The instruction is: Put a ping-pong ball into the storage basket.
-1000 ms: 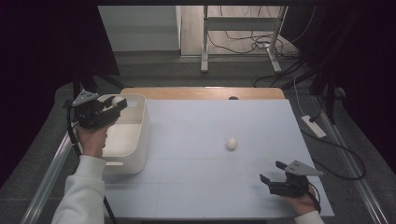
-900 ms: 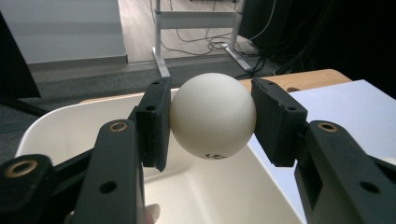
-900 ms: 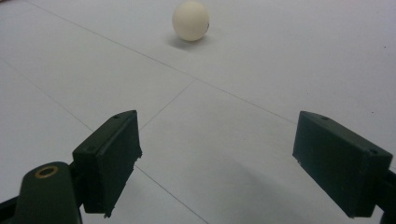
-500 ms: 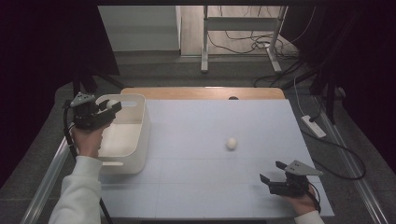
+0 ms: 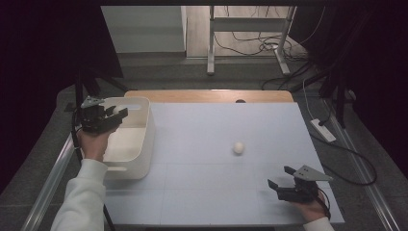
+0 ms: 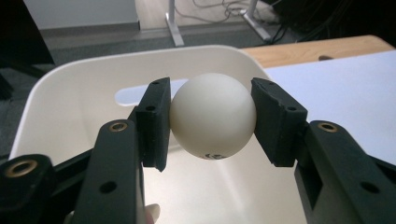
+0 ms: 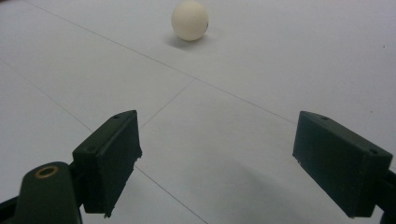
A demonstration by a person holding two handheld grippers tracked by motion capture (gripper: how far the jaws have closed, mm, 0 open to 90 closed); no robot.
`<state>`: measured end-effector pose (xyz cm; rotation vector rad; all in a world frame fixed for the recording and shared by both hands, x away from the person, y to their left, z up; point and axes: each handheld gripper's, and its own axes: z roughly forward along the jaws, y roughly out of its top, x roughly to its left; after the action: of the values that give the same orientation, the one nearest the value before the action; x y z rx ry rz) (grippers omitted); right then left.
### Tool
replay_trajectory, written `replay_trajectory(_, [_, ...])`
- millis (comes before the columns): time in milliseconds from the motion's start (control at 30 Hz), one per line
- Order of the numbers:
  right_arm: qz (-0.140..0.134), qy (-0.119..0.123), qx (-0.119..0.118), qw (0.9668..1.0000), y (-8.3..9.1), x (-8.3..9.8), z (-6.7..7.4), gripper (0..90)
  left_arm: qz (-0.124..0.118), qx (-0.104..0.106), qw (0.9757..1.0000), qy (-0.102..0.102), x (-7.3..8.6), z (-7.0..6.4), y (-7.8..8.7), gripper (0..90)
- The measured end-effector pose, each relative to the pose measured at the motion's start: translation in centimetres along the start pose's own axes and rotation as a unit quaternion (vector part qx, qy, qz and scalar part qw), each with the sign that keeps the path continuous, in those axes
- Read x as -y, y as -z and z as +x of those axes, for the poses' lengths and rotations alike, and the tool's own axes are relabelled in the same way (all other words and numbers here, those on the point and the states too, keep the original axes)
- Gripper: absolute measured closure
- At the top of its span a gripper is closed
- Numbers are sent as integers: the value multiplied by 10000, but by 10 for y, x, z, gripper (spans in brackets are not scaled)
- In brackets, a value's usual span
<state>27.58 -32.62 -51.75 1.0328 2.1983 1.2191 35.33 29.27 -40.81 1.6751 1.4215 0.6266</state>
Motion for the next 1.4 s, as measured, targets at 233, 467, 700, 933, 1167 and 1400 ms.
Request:
replay_trajectory(233, [-14,3,-12,10000,1,0,0,150,272,-83,9996,-3,0,0,-8,505])
replay_trajectory(467, [-14,4,-13,10000,1,0,0,150,561,-157,9983,-61,1,-1,-17,505])
replay_trajectory(700, [-14,4,-9,10000,1,0,0,150,956,-145,9951,-185,2,-3,-27,505])
replay_trajectory(933, [-13,5,-11,10000,0,0,0,150,1138,-151,9932,-176,3,-3,-30,504])
replay_trajectory(1167, [-22,7,-6,10000,1,0,0,150,1164,-133,9929,-213,3,-4,-31,501])
replay_trajectory(1400, [-10,4,-5,10000,0,0,0,150,1153,-107,9930,-240,2,-5,-31,419])
